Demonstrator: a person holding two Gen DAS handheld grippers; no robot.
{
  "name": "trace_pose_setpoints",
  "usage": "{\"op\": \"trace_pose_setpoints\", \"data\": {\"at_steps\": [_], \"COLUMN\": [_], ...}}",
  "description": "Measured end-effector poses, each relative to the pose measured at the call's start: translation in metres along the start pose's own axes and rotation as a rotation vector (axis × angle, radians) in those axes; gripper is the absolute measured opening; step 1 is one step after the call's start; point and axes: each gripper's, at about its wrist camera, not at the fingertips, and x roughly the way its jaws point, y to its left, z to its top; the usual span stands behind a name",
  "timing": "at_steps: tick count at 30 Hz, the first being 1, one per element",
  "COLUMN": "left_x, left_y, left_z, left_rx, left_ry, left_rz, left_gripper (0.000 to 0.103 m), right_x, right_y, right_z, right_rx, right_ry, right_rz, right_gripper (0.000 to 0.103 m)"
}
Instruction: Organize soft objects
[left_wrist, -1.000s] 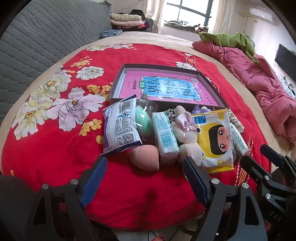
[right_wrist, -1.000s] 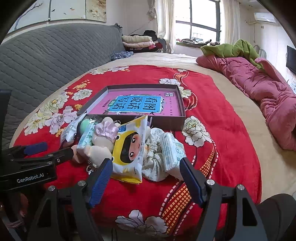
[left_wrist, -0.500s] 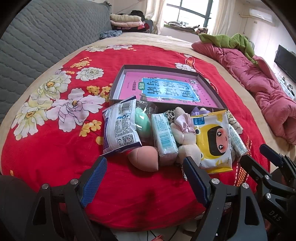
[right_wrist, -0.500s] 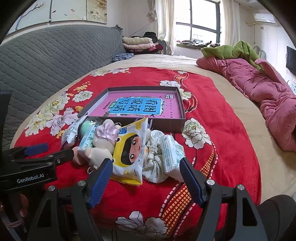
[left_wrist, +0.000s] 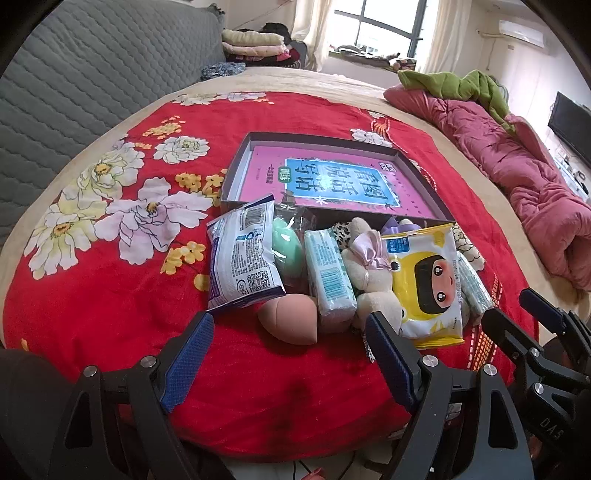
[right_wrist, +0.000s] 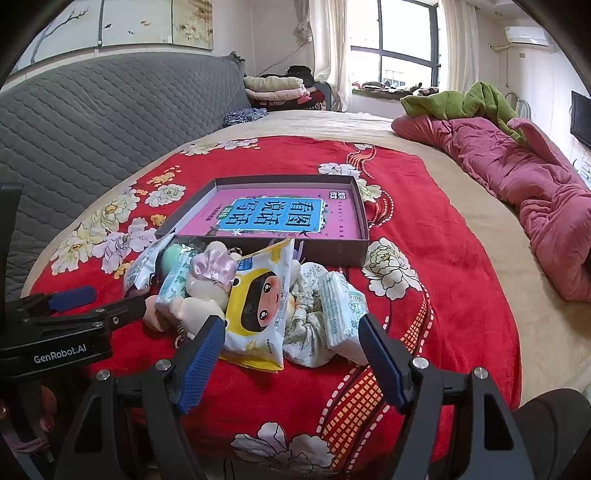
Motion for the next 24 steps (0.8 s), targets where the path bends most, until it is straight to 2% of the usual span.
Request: {"op": "trace_pose_setpoints", "data": {"at_steps": [13,24], "left_x": [-0.002,-0.002], "left_y": [0.007,0.026], "left_z": [0.001,0.006], "left_rx": [-0.017,-0.081], "left_ry": [-0.002,-0.003], "left_rz": [0.008,0.015], "left_gripper": [0.085,0.085], "right_x": [-0.001,0.000], "right_y": [-0.006,-0.017], "right_z": [0.001,0.001], "right_rx": [0.023,0.044], "right_ry": [0.000,0.001], "right_rz": [-0.005,-0.015], "right_gripper": [0.074,0.074]}}
